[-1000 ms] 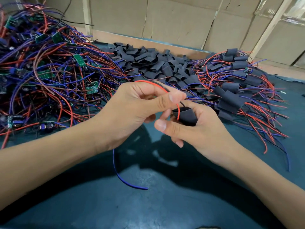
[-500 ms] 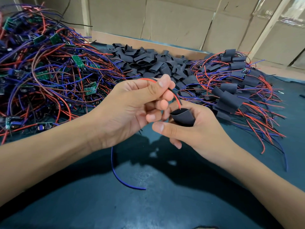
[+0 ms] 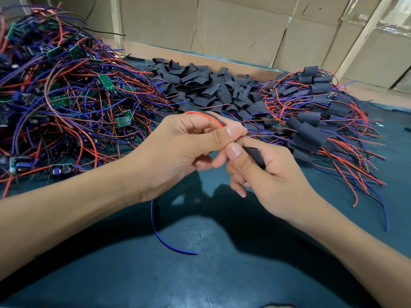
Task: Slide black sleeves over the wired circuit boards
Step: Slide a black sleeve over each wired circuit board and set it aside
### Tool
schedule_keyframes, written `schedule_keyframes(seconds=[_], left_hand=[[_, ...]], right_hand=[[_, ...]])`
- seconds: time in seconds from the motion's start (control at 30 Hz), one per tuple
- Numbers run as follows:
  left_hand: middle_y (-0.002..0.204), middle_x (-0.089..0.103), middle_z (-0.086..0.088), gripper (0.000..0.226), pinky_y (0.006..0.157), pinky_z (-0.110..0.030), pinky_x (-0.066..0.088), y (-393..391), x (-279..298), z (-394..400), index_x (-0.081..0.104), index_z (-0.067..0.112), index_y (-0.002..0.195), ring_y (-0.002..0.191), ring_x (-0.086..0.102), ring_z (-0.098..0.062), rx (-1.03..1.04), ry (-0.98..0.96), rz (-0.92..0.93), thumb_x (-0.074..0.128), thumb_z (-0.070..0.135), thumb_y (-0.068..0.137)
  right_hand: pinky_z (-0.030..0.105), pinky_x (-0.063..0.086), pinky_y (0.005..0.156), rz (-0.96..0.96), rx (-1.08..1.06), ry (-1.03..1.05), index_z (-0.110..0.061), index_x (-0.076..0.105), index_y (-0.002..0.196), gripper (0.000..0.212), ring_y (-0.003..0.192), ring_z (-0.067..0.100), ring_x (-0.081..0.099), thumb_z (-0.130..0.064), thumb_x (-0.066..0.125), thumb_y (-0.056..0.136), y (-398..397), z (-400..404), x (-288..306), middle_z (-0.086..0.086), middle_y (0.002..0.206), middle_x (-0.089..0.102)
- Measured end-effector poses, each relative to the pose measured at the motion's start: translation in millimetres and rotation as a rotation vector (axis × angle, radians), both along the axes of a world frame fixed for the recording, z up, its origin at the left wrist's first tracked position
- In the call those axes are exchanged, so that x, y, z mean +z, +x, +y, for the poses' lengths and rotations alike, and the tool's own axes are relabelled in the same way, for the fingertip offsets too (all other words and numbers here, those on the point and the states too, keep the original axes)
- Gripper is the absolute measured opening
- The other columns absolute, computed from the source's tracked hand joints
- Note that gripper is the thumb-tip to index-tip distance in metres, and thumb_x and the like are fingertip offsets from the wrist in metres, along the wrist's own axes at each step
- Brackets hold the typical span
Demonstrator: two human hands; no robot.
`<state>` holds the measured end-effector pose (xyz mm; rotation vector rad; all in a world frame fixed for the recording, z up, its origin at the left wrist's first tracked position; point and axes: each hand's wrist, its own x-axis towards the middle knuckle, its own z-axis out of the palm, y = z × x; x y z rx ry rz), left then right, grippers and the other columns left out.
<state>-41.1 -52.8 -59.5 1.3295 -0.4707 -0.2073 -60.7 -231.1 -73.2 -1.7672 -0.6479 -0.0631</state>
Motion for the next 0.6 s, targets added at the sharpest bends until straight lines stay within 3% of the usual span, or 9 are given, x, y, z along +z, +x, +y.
schedule_keyframes(seconds=[0.1, 0.23, 0.33, 0.4, 0.5, 0.6], left_hand=[[0.071, 0.050, -0.004, 0.043, 0.051, -0.025, 0.027, 3.5, 2.0, -0.4, 0.077, 0.010, 0.106, 0.058, 0.043, -0.011, -0.055, -0.028, 0.200, 0.063, 0.047, 0.089], [0.074, 0.055, -0.004, 0.068, 0.046, -0.022, 0.037, 11.2, 5.8, 3.3, 0.079, 0.006, 0.096, 0.056, 0.046, -0.012, -0.109, -0.078, 0.528, 0.045, 0.065, 0.095], [0.077, 0.060, -0.007, 0.069, 0.044, -0.022, 0.037, 14.8, 3.6, 7.9, 0.077, 0.004, 0.089, 0.052, 0.048, -0.012, -0.058, -0.001, 0.613, 0.040, 0.061, 0.099], [0.080, 0.060, -0.009, 0.064, 0.040, -0.021, 0.036, 15.6, 3.7, 9.4, 0.074, -0.001, 0.095, 0.050, 0.049, -0.011, -0.040, 0.003, 0.652, 0.043, 0.054, 0.100], [0.077, 0.059, -0.009, 0.060, 0.037, -0.018, 0.032, 16.3, 5.9, 10.9, 0.067, -0.006, 0.114, 0.049, 0.049, -0.010, -0.053, -0.041, 0.698, 0.045, 0.048, 0.101], [0.069, 0.056, -0.005, 0.052, 0.036, -0.018, 0.030, 17.5, 6.6, 11.1, 0.068, -0.003, 0.108, 0.047, 0.044, -0.009, -0.027, -0.009, 0.658, 0.051, 0.045, 0.099]], right_hand=[[0.048, 0.040, 0.050, -0.110, -0.086, -0.090, -0.001, 0.065, 0.091, 0.034, 0.051, 0.026, 0.039, -0.025, 0.044, 0.105, 0.2, -0.6, -0.6, 0.000, 0.058, 0.041], [0.046, 0.039, 0.055, -0.219, -0.176, -0.164, -0.015, 0.064, 0.089, 0.029, 0.053, 0.026, 0.042, -0.027, 0.044, 0.106, 2.0, -4.9, 2.4, 0.005, 0.062, 0.044], [0.032, 0.039, 0.051, -0.250, -0.203, -0.190, -0.019, 0.065, 0.091, 0.028, 0.052, 0.016, 0.042, -0.030, 0.045, 0.106, 4.4, -7.7, 2.5, 0.003, 0.062, 0.045], [0.024, 0.039, 0.054, -0.268, -0.193, -0.225, -0.022, 0.065, 0.091, 0.026, 0.053, 0.012, 0.045, -0.029, 0.045, 0.106, 5.3, -8.3, 2.5, -0.002, 0.063, 0.048], [0.035, 0.045, 0.053, -0.281, -0.189, -0.255, -0.023, 0.064, 0.090, 0.027, 0.056, 0.020, 0.051, -0.032, 0.044, 0.106, 5.2, -6.6, 1.4, -0.005, 0.067, 0.052], [0.039, 0.046, 0.056, -0.318, -0.219, -0.256, -0.024, 0.062, 0.090, 0.029, 0.060, 0.022, 0.053, -0.036, 0.042, 0.106, 5.4, -6.0, 1.2, -0.005, 0.070, 0.054]])
